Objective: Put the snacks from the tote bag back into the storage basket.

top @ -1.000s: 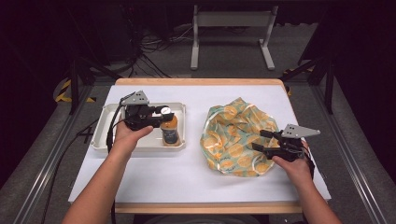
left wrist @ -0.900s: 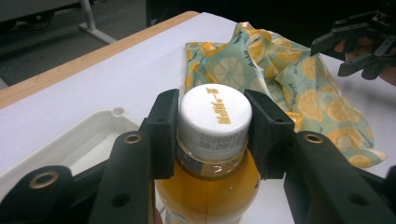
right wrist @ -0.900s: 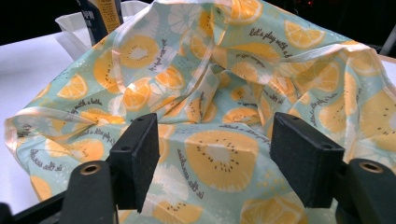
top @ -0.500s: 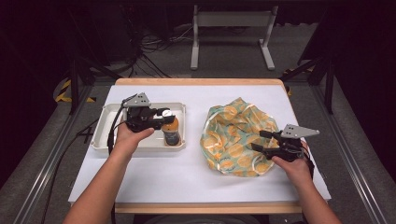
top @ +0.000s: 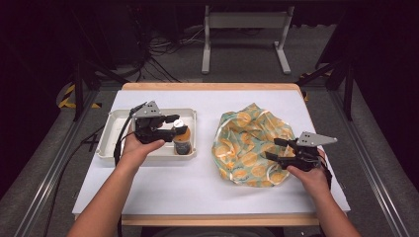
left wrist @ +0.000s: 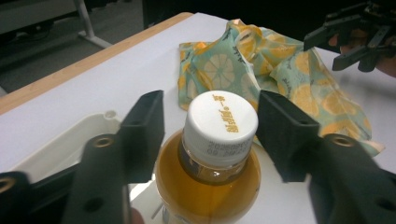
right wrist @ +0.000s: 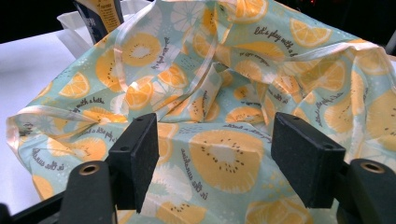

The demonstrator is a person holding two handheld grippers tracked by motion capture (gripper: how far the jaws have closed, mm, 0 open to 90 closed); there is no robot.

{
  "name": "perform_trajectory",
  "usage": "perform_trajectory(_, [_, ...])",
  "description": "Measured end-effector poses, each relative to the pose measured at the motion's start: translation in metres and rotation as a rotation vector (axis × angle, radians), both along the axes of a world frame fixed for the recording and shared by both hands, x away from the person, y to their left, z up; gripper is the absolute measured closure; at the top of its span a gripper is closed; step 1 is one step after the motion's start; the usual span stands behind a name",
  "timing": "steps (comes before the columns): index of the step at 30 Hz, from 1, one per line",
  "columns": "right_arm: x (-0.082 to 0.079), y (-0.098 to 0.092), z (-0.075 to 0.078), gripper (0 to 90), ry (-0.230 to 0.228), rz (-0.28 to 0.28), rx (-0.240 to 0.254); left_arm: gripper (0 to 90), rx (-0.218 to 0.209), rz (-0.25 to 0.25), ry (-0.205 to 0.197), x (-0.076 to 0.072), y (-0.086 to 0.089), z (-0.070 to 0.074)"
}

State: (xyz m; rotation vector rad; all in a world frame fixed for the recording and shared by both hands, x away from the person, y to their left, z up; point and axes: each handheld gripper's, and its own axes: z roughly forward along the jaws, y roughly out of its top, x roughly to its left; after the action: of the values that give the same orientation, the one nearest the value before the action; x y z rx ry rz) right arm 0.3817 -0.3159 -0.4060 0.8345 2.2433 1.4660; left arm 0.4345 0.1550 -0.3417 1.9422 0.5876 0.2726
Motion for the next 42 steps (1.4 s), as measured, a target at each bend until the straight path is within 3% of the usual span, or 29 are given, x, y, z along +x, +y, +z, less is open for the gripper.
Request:
perform_trajectory(8, [0.000,0.000,0.001,32.7,-0.005,0.002,0.003,27.4,-0.049,0.024,-0.029,-0.009,0.014,0.010])
perform_trajectory(16, [-0.001,0.000,0.004,32.4,-0.008,0.013,0.005,22.6,-0.022,0.069,-0.061,-0.033,0.037,0.015])
perform_trajectory(20, [-0.002,0.000,0.011,31.7,-0.029,0.016,-0.018,20.9,-0.008,0.092,-0.070,-0.047,0.053,0.013])
perform_trajectory(25, [-0.004,0.000,0.022,30.8,-0.048,0.021,-0.030,19.5,-0.017,0.127,-0.063,-0.059,0.071,0.007])
perform_trajectory(27, [-0.006,0.000,0.024,30.5,-0.051,0.023,-0.021,16.9,-0.028,0.153,-0.039,-0.062,0.077,0.002])
perform_trajectory(38, [-0.014,-0.003,0.023,29.5,-0.038,0.025,-0.021,14.3,-0.076,0.232,-0.001,-0.077,0.106,-0.031])
perform_trajectory(42, [-0.015,-0.003,0.022,29.5,-0.038,0.028,-0.021,13.8,-0.093,0.236,0.008,-0.078,0.110,-0.042])
